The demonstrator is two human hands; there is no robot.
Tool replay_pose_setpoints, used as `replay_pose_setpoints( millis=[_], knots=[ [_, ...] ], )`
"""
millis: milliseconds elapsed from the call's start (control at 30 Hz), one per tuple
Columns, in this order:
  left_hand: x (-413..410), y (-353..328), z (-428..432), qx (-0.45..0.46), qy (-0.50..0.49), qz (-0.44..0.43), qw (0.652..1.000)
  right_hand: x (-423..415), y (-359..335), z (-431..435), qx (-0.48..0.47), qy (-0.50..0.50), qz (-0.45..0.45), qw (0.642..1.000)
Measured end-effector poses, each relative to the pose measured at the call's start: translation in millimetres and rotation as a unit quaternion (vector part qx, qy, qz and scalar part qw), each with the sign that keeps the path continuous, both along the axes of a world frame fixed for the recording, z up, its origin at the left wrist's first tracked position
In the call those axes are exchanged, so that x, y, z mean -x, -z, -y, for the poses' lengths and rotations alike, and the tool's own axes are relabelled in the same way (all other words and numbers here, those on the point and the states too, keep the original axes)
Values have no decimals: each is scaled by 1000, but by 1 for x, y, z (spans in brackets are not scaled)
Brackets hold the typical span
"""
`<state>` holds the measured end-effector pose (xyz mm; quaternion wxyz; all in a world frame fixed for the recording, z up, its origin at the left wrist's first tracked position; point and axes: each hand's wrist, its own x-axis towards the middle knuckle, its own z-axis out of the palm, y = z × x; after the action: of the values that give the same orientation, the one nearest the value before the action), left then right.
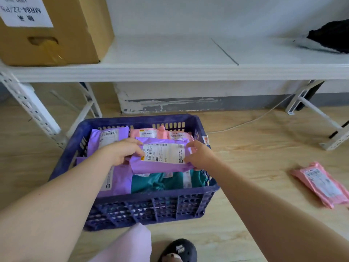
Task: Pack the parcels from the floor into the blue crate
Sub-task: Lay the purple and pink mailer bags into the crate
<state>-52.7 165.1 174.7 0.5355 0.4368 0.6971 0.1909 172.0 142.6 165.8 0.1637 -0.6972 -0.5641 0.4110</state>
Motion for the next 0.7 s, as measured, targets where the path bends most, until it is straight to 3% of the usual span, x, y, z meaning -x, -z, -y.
replay_pose_setpoints(
  millis=[233, 367, 533, 633, 700],
  knots=[
    [5, 19, 0, 29, 149, -160, 975, 5, 18, -4, 34, -65, 78, 994],
    [3, 23, 4, 40, 279, -271, 921, 6, 27, -4, 50, -87, 104, 989],
    [7, 25, 5, 44, 359, -328, 873, 11, 33, -4, 53, -152, 164, 973],
    [10, 30, 5, 45, 419, -387, 820, 16, 36, 4, 61, -234, 230, 943],
    [12, 33, 7, 15, 428, -416, 802, 20, 36, 11, 11, -272, 307, 912]
  ],
)
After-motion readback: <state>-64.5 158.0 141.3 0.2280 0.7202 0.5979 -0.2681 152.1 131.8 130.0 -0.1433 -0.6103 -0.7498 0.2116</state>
